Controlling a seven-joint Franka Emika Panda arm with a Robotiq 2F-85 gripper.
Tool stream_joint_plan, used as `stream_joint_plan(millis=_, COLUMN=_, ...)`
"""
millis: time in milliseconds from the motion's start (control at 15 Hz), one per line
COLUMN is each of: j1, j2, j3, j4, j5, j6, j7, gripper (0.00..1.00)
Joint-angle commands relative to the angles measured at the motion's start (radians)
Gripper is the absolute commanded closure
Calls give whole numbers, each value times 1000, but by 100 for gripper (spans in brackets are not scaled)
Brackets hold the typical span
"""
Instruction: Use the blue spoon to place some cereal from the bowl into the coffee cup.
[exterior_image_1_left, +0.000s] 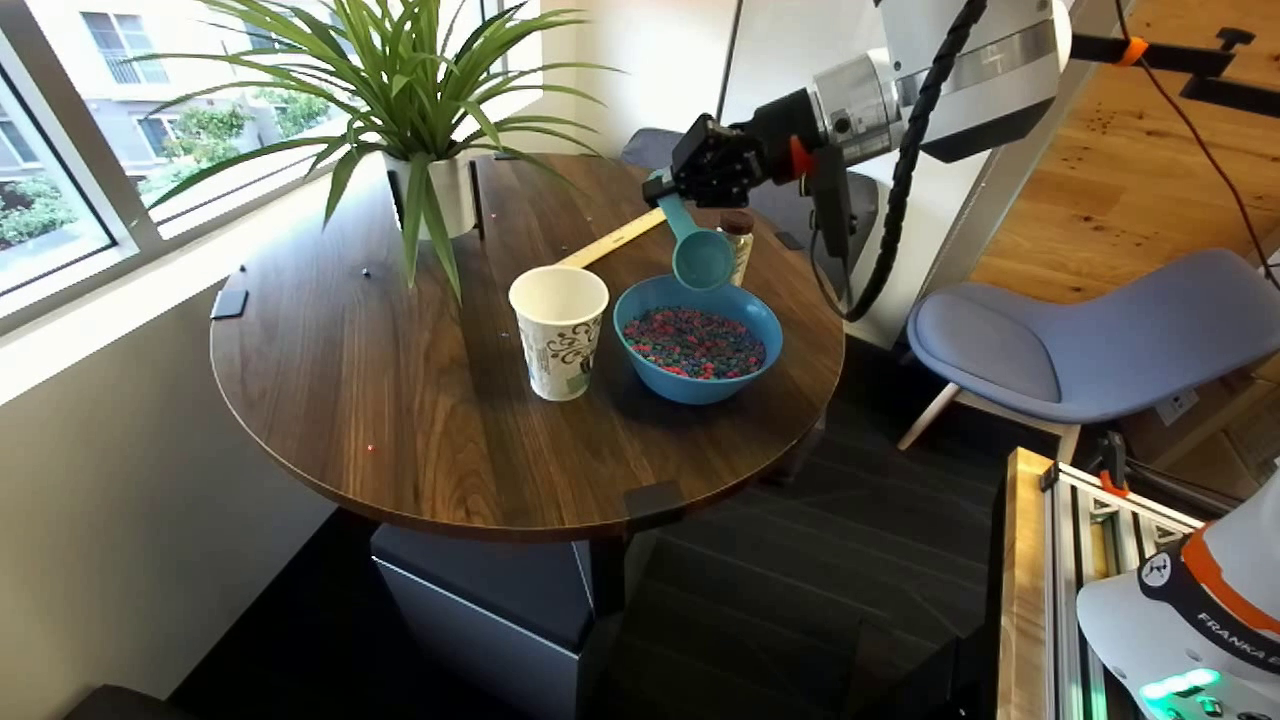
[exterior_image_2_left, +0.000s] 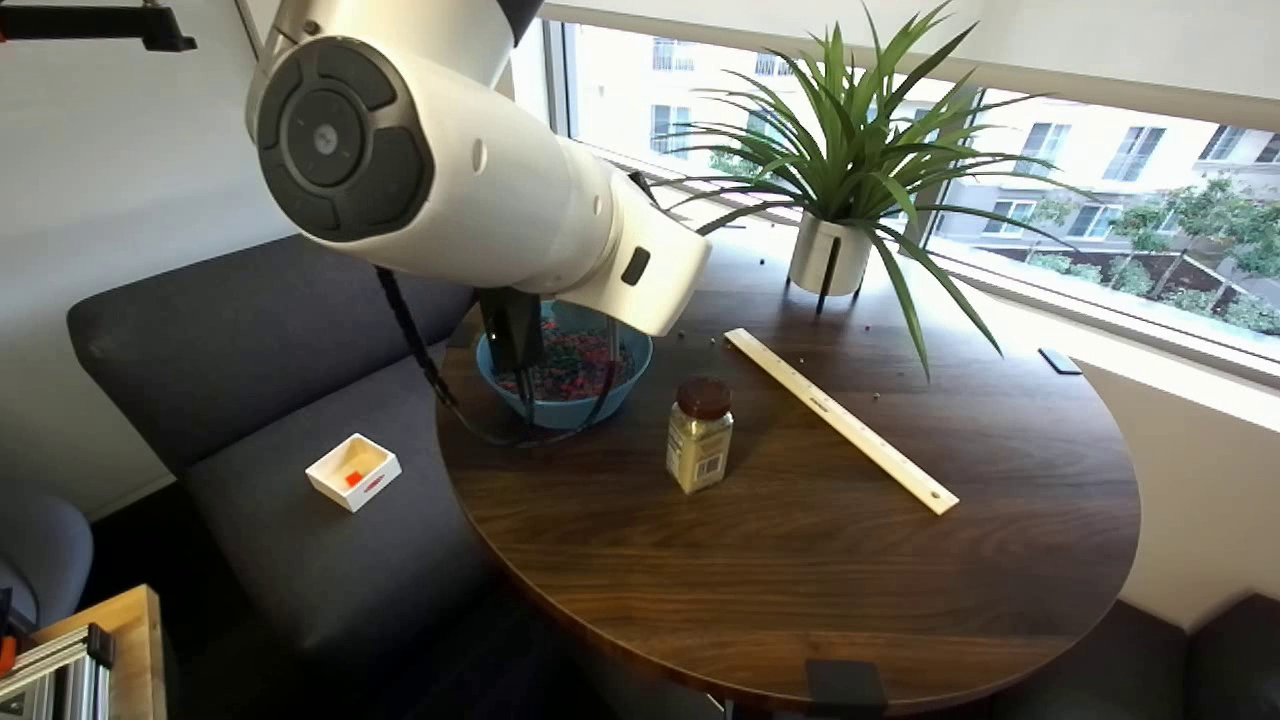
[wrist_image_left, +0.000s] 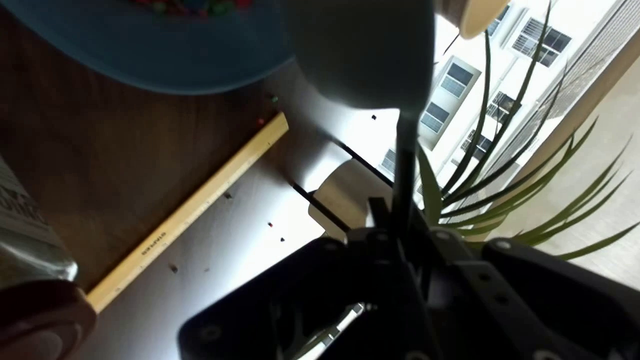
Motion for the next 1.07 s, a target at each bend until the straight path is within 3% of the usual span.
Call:
stream_joint_plan(millis=0, j1=-7, j2=-29, j3=-9, j4=-78, j5=-164, j6=-82, j7=196, gripper=98)
stream_joint_plan(millis=67, j1=-7, j2=-24, j3=-10, j4=-85, j5=-200, j6=-98, j7=235, gripper=98)
stream_joint_plan(millis=133, j1=-9, j2=-20, j3=-11, j4=-90, j5=-237, j6=-111, j7=273, gripper=67)
stream_joint_plan(millis=267, j1=-11, j2=-10, j3=-13, j4=-93, j5=-297, j6=-123, j7=335, gripper=61)
stream_joint_plan(millis=467, j1=-14, j2=-14, j3=-15, j4=-94, j5=-364, j6=-133, j7=389, gripper=37)
stream_joint_plan(millis=800, j1=0, j2=-60, j3=-11, j4=-84, j5=-331, j6=-127, j7=210, gripper=0)
stream_joint_plan(millis=867, j1=-3, j2=-24, j3=-11, j4=-67, j5=-336, j6=-107, j7=260, gripper=0)
stream_joint_plan(millis=933, j1=-2, j2=-31, j3=-11, j4=-67, j5=-335, j6=-107, j7=254, gripper=11)
stream_joint_plan(millis=1000, j1=-3, j2=-31, j3=-11, j4=-67, j5=-335, j6=-107, j7=254, gripper=2)
